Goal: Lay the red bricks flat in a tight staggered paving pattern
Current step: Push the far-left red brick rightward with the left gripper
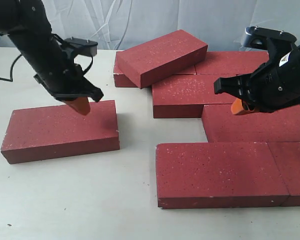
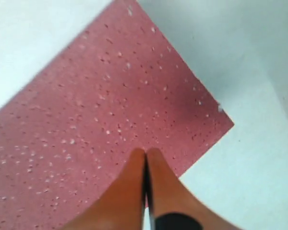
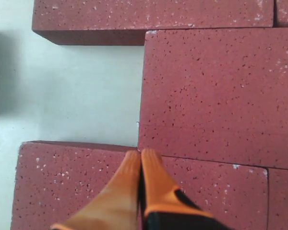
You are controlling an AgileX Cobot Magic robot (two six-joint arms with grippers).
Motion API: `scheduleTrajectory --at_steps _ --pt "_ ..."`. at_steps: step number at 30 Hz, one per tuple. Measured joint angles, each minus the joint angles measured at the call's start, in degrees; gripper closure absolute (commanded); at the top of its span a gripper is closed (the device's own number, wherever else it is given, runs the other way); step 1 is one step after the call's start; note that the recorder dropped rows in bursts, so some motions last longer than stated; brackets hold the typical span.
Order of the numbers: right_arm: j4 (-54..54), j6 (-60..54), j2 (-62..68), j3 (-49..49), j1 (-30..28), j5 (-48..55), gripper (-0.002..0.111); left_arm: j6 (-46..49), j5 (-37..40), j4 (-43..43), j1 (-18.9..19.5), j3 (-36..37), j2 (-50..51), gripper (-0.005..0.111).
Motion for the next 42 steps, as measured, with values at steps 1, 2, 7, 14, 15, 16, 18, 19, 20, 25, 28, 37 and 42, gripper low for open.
scheduleTrajectory --at_steps 1,2,7,14,15,16,18,19,20,25,28,37,42 --pt "0.04 0.0 0.0 0.0 0.0 0.0 0.109 -4.77 -1.21 3.01 0.0 0.0 -2.3 0.107" --pt "0.14 0.0 0.0 0.0 0.0 0.0 0.109 -8.6 -1.55 6.16 0.0 0.0 -3.29 0.107" --pt "0.81 0.0 0.0 0.0 0.0 -0.11 0.109 -22.59 -1.11 18.91 0.0 0.88 -5.34 0.107" --pt "1.28 -0.66 0.0 0.0 0.0 -0.11 0.109 -22.68 -8.86 17.12 -2.26 7.8 -4.07 0.107" --pt "1.42 -0.85 0.0 0.0 0.0 -0.11 0.109 -22.68 -9.17 17.12 -2.37 8.07 -3.61 0.107" --pt "1.55 -0.85 0.0 0.0 0.0 -0.11 0.109 -22.68 -9.39 17.12 -2.52 8.22 -2.96 0.107" --pt "1.82 -0.94 0.0 0.0 0.0 -0.11 0.109 -22.68 -9.99 17.12 -2.87 8.57 -1.68 0.107" --pt "2.1 -1.09 0.0 0.0 0.0 -0.11 0.109 -22.68 -10.54 16.7 -3.13 8.56 -1.0 0.107" --pt "2.33 -1.35 0.0 0.0 0.0 -0.11 0.109 -22.68 -10.98 16.31 -3.27 8.68 -0.44 0.107" --pt "3.21 -2.04 0.0 0.0 0.0 -0.11 0.109 -22.02 -12.96 15.4 -5.02 8.68 0.43 0.107" --pt "3.44 -2.27 0.0 0.0 0.0 -0.11 0.109 -21.2 -14.06 14.91 -6.27 8.68 0.43 0.107" --pt "3.63 -2.37 0.0 0.0 0.0 0.11 0.109 -20.47 -18.23 12.49 -10.03 8.68 0.6 0.107" --pt "3.77 -2.37 0.0 0.0 0.0 0.11 0.109 -20.36 -19.25 12.36 -11.53 8.68 0.69 0.107"
